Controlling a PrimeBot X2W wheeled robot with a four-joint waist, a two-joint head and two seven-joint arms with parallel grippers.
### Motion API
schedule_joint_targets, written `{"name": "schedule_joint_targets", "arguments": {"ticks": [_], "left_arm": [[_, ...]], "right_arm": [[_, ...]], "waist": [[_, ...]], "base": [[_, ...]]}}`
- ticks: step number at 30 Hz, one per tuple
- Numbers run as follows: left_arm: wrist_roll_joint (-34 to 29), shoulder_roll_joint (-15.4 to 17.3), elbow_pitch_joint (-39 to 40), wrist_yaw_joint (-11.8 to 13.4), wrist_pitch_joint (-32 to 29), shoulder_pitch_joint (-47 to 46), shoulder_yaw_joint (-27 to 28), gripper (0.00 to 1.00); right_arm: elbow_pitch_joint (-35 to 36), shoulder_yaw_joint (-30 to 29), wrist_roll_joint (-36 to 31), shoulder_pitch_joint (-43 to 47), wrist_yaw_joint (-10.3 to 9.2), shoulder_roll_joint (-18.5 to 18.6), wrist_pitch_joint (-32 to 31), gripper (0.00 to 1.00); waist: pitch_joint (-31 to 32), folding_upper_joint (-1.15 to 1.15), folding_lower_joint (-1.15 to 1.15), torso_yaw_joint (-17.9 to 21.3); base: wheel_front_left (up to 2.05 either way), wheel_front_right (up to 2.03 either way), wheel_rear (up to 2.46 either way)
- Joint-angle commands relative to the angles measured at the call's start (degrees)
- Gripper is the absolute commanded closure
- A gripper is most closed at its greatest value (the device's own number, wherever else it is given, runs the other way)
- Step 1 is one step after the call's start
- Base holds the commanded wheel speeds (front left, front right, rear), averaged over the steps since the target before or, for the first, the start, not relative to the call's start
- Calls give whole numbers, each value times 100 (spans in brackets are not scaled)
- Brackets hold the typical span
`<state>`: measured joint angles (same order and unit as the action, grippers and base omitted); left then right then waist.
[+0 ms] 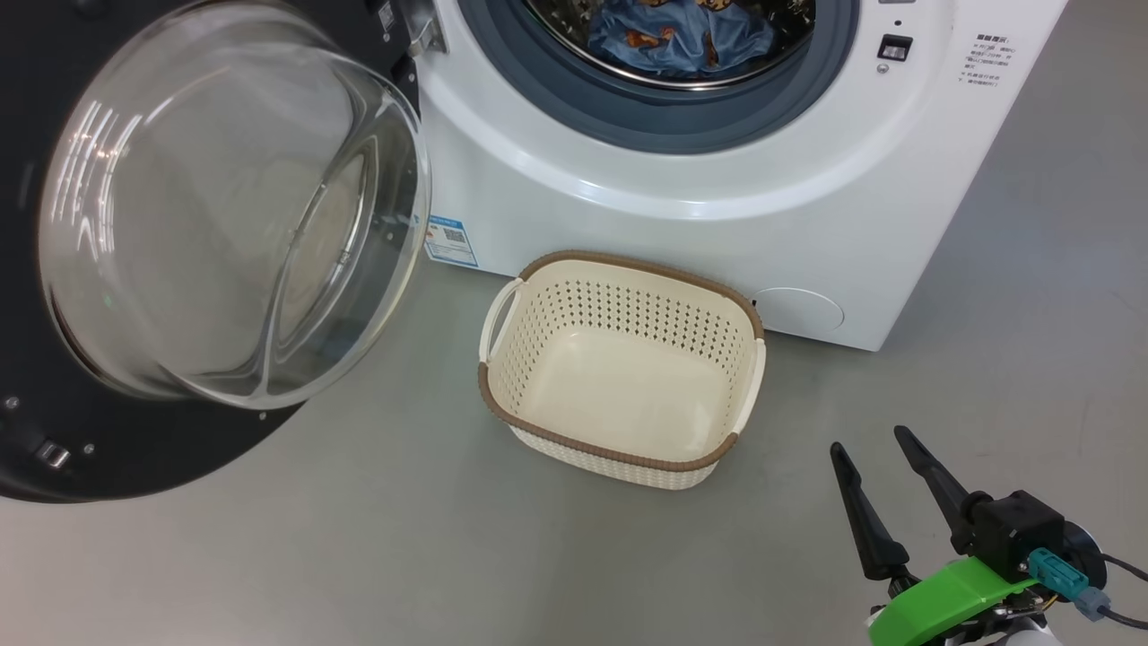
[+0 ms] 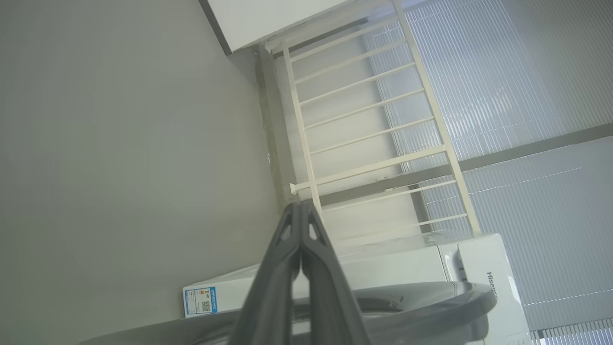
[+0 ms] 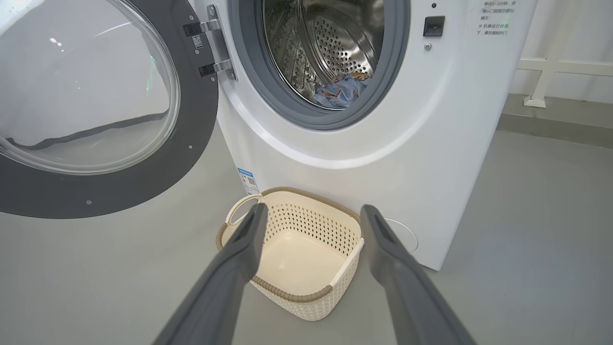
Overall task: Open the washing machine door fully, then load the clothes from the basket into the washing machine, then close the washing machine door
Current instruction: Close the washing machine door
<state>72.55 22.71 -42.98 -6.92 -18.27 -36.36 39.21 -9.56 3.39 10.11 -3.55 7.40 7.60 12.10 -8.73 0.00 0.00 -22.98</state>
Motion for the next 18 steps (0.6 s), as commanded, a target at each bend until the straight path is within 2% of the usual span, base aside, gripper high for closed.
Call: {"name": "schedule_joint_targets", "arguments": {"ticks": [1,18], "left_arm": [[55,342,197,-54,-88,63,59,100],[680,-72,459,-56,-1002,272,4,100]], "right_arm": [[158,137,-4,-176,9,44,2,0],[146,205,69,-270,9,66,-57,0]], "waist": [[-11,0,0,3],[-127,0,0,101]], "base": [[0,0,0],[0,0,0]]}}
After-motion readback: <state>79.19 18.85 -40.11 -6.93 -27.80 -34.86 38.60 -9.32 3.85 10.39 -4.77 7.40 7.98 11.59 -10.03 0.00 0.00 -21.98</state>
